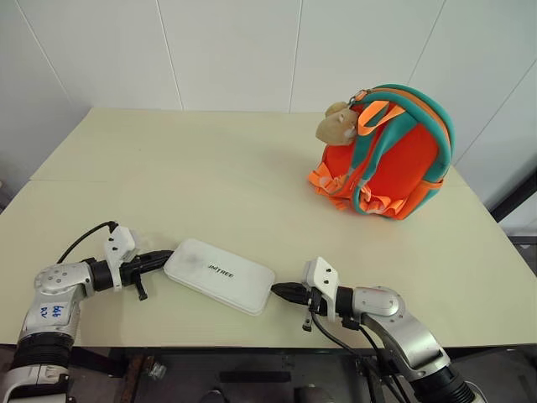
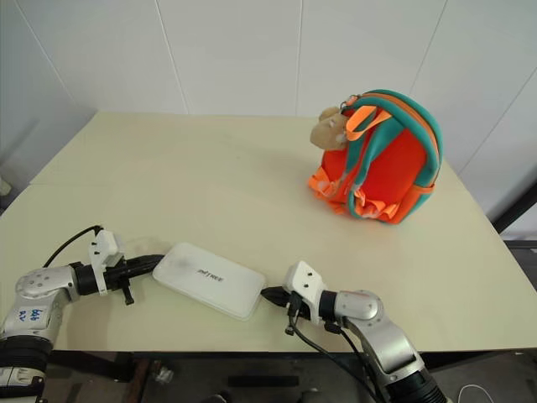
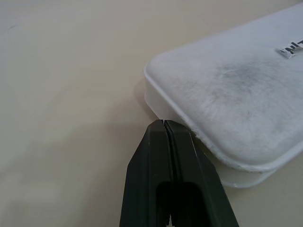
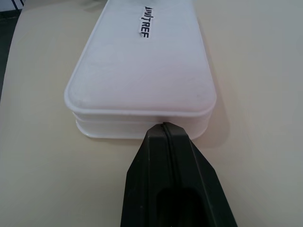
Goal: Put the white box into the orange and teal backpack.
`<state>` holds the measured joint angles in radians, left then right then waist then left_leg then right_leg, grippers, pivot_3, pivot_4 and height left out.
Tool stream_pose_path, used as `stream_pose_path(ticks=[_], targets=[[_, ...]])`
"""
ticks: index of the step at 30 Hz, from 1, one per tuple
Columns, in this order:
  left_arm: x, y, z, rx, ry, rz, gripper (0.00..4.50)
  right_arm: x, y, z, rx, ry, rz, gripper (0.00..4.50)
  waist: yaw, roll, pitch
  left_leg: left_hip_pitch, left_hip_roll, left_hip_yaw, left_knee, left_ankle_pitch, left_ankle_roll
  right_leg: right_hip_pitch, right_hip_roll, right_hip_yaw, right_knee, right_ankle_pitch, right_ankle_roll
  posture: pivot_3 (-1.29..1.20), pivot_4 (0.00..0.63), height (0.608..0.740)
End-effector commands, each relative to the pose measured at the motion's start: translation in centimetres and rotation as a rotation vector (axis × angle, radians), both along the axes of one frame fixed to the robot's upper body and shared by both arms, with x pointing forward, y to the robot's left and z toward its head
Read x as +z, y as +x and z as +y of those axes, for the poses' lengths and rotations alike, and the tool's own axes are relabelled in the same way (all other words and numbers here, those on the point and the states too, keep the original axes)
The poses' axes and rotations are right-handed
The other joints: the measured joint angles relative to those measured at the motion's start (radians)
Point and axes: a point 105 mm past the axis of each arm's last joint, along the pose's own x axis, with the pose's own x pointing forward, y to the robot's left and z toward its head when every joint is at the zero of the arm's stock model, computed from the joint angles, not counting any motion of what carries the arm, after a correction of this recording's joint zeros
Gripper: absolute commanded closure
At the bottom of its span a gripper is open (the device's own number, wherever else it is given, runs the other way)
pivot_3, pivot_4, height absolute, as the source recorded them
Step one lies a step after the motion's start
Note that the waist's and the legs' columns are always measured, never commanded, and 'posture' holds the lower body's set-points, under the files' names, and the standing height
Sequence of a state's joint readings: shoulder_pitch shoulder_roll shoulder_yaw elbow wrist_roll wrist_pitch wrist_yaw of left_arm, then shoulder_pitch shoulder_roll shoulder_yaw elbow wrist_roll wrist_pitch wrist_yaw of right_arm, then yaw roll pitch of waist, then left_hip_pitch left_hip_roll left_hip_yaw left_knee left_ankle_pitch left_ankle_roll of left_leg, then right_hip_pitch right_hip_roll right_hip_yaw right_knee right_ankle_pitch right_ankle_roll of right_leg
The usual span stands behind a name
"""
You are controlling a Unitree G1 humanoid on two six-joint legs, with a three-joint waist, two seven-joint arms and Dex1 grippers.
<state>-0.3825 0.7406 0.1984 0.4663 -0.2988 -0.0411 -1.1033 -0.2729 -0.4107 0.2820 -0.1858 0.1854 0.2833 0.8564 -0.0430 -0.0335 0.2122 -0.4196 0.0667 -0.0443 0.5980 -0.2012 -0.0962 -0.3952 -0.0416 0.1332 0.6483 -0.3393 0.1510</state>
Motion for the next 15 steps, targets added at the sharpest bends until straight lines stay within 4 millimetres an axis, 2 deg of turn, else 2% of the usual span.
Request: stream_pose_path(ticks=[1, 11, 15], targets=[[0.4, -0.6, -2.0, -0.079, -0.044, -0.008, 4.47, 0.9, 0.5, -0.4, -0.007, 0.003, -0.033, 4.50, 0.001, 0.000, 0.000, 0.000, 0.000, 0.000, 0.000, 0.000, 0.000, 0.000, 0.000, 0.000, 0.000, 0.000, 0.000, 0.00, 0.150, 0.740], [-0.8, -1.8, -6.7, -0.193, -0.127, 0.057, 4.47, 2.3, 2.9, -4.6, -0.084, -0.071, -0.079, 4.50, 0.015, 0.000, 0.000, 0.001, 0.000, 0.000, 0.001, 0.000, 0.000, 0.002, 0.000, 0.000, 0.000, 0.000, 0.000, 0.00, 0.150, 0.740], [-1.3, -1.4, -8.3, -0.211, -0.150, 0.061, 4.47, 2.6, 3.4, -6.7, -0.112, -0.117, -0.085, 4.50, 0.014, 0.000, 0.000, 0.001, 0.000, 0.000, 0.001, 0.000, 0.000, 0.002, 0.000, 0.000, -0.001, 0.000, 0.000, 0.00, 0.150, 0.740]])
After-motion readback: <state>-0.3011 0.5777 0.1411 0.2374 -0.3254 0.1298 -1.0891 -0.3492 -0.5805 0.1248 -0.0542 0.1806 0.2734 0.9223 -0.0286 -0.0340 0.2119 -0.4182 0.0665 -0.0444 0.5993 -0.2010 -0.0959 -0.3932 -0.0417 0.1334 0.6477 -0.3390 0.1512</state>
